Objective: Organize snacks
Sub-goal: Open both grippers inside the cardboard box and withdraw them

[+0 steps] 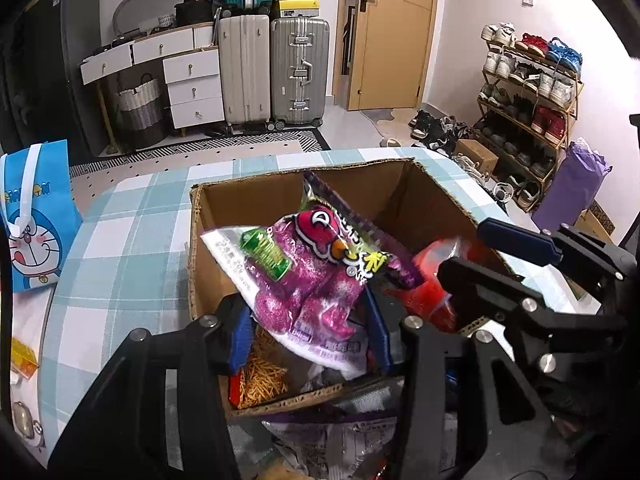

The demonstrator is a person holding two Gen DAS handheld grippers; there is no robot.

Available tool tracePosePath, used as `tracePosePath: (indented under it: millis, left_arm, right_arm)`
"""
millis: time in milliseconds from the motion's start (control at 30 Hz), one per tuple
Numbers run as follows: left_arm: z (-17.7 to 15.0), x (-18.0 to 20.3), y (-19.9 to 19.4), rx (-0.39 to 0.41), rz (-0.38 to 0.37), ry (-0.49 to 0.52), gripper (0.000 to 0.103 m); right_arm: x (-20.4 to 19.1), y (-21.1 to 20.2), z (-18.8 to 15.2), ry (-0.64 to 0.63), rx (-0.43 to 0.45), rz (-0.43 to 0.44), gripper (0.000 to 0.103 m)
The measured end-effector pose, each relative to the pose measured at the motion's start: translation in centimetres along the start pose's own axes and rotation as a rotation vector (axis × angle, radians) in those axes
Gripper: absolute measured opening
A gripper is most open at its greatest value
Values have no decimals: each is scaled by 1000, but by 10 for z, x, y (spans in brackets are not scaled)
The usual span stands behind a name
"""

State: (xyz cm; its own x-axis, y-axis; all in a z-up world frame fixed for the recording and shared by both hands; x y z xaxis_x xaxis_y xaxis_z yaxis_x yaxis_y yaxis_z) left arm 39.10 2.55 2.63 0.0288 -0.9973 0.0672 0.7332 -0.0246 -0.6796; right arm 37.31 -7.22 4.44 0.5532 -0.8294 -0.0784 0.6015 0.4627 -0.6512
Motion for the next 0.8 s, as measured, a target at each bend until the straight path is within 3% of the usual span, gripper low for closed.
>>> tracePosePath:
  millis: [133,200,233,267,400,800]
  left_arm:
    - [-2,-1,-15,12,6,5,68]
    - [-4,-4,-26,30,-7,4,80]
    - [-5,-6,-34,43,-13,0,83]
    - [-8,-10,-42,53,-15,-4,84]
    - [-20,-18,-66,70,6,-15,102]
    - [-83,-42,-113,51,43,-50,102]
  right_arm:
    - [2,-11,0,3,21,-15,61]
    - [4,-16,-1,10,20,-39,80]
    - [6,-21,-2,20,20,-62,93]
    - [9,-25,-4,28,22,-75,99]
    - [18,-42,-18,65,1,-87,102]
    - [21,-86,-78,156,-47,-68,103]
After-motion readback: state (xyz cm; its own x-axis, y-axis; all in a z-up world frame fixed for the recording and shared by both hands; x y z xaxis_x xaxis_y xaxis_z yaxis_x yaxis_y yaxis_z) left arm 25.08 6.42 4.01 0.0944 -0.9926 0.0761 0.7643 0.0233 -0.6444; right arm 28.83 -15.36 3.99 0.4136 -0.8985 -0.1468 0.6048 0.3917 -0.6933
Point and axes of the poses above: each gripper's, at about its wrist camera, not at the fingertips, and y roughly the way its jaws point, x to its right, z to its top, the point moved 2 cm from there along y, roughly the way its jaws point, and after that the axes turned 1 degree about -y, right-handed, at the moved point
